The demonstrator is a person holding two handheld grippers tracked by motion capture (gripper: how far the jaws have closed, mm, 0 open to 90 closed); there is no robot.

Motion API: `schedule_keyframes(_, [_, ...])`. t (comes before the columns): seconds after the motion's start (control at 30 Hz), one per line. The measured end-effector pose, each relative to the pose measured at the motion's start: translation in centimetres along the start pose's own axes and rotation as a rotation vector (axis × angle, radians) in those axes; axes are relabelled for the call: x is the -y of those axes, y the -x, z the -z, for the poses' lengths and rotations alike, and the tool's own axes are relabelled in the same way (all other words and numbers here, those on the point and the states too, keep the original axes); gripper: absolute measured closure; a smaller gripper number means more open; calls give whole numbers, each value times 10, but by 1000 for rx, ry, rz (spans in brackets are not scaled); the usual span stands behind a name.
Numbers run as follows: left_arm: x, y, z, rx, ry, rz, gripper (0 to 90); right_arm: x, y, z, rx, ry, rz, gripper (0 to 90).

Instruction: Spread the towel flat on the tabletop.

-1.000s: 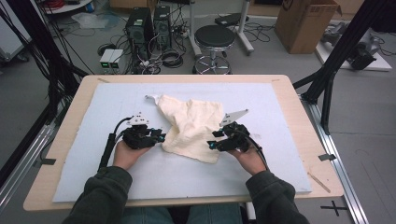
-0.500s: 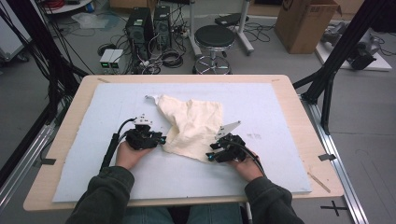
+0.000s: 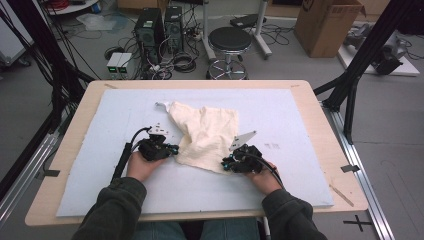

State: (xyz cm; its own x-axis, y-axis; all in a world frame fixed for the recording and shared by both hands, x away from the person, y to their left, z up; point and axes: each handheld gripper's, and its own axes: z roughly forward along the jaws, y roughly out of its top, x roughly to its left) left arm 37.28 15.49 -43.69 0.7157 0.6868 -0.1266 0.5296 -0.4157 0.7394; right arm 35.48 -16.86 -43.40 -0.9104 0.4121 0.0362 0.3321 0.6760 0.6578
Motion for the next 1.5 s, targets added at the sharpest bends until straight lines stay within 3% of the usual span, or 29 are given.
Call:
schedule_keyframes(0.27, [-5,14,32,-63,55,-32,871,0,4,0,-24,8,-13,862])
schedule_keyframes(0.5, [5,27,56,-65,67,-12,868,1,4,1,-21,3,-4,876])
schedule_keyframes(0.63, [14,33,62,-39,72,-20,824,2,2,6,-8,-13,12,877])
schedule_keyframes(0.77, [23,31,63,-47,74,-13,731,6,1,12,1,-30,24,877])
schedule_keyframes(1.07, [28,26,60,-31,54,-27,653,17,5,27,19,-27,4,876])
schedule_keyframes(1.33, [23,17,54,-21,105,21,654,19,4,27,28,-15,2,873])
schedule_keyframes(1.5, [20,16,35,-33,63,17,661,19,3,25,29,-15,9,867])
